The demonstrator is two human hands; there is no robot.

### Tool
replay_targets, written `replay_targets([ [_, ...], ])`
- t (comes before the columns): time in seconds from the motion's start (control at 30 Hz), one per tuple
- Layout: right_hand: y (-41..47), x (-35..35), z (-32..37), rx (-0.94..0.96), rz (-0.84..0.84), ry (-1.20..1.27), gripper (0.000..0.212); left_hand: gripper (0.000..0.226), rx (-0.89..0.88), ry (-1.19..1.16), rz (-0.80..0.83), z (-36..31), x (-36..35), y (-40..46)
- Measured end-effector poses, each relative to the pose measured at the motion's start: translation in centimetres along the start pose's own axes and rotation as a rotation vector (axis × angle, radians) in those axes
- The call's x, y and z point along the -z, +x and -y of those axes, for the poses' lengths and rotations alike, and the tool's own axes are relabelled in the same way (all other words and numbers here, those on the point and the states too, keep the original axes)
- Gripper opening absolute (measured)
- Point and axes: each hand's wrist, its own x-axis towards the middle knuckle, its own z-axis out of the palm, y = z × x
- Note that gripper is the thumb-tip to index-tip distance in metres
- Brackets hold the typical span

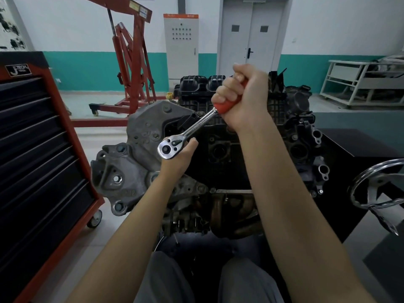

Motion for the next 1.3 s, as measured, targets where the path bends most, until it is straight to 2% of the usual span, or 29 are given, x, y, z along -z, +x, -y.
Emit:
replay_targets([
  [0.07, -1.3, 0.7, -0.9, 0.079, -0.028, 0.061, 0.041, 0.048, 0.031, -0.037, -0.058, 0.0, 0.0, 0.1],
  [0.13, -3.7, 2.2, -2.5, 0.195, -0.070, 0.168, 0.042, 0.036, -0.014, -0.104, -0.083, 0.1, 0.2, 0.2],
  [0.2, -6.6, 3.9, -4.4, 0.287, -0.126, 0.284, 0.044, 0.038, -0.087, -0.099, -0.063, -0.1, 0.2, 0.2],
  [0.3, -9.6, 5.2, -6.5, 0.341, -0.156, 0.392, 0.044, 0.043, -0.109, -0.070, -0.048, -0.2, 0.2, 0.0],
  [0.47, -7.4, 4.9, -4.7, 0.309, -0.108, 0.307, 0.044, 0.052, -0.052, -0.046, -0.067, -0.1, 0.0, 0.3],
  [0.63, -1.7, 2.0, -0.7, 0.099, -0.030, 0.094, 0.045, 0.048, 0.069, -0.031, -0.089, 0.1, 0.0, 0.2],
  [0.73, 0.1, 0.3, -0.1, 0.012, -0.020, 0.016, 0.041, 0.056, 0.022, -0.012, -0.050, 0.0, 0.0, 0.0],
  [0.87, -2.1, 1.3, -1.4, 0.122, -0.078, 0.134, 0.040, 0.047, 0.058, -0.045, -0.105, 0.1, 0.1, 0.2],
  [0.97, -6.2, 3.8, -4.0, 0.268, -0.175, 0.311, 0.041, 0.050, -0.022, -0.042, -0.070, 0.2, 0.2, 0.2],
  [1.07, -9.4, 5.2, -6.1, 0.316, -0.238, 0.433, 0.042, 0.051, -0.085, -0.006, -0.033, 0.0, 0.3, 0.1],
  [1.17, -9.4, 5.4, -6.0, 0.319, -0.214, 0.417, 0.044, 0.048, -0.094, -0.013, -0.020, -0.3, 0.3, 0.0],
  [1.3, -6.0, 4.3, -3.1, 0.249, -0.100, 0.266, 0.046, 0.044, -0.085, -0.030, -0.015, -0.2, 0.3, 0.1],
])
